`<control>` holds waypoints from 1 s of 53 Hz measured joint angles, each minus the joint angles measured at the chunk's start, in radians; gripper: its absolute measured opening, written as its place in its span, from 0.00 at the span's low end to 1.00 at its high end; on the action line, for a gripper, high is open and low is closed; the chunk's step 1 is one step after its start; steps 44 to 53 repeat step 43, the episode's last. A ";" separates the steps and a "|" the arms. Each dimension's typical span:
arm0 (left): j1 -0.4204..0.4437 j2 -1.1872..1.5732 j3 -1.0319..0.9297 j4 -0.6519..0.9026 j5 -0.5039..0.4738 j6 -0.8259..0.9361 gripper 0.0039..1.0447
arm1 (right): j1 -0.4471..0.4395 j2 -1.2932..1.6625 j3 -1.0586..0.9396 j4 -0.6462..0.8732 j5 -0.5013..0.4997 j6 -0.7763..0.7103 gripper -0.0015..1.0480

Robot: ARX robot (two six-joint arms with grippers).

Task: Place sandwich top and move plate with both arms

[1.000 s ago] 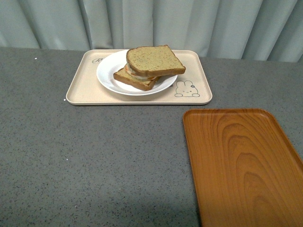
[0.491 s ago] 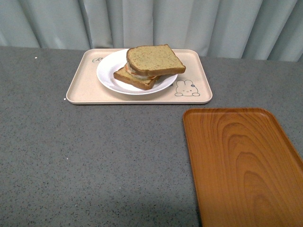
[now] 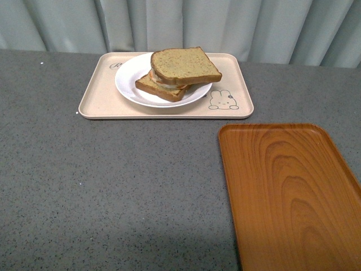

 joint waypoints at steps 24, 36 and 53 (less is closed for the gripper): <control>0.000 0.000 0.000 0.000 0.000 0.000 0.94 | 0.000 0.000 0.000 0.000 0.000 0.000 0.91; 0.000 0.000 0.000 0.000 0.000 0.000 0.94 | 0.000 0.000 0.000 0.000 0.000 0.000 0.91; 0.000 0.000 0.000 0.000 0.000 0.000 0.94 | 0.000 0.000 0.000 0.000 0.000 0.000 0.91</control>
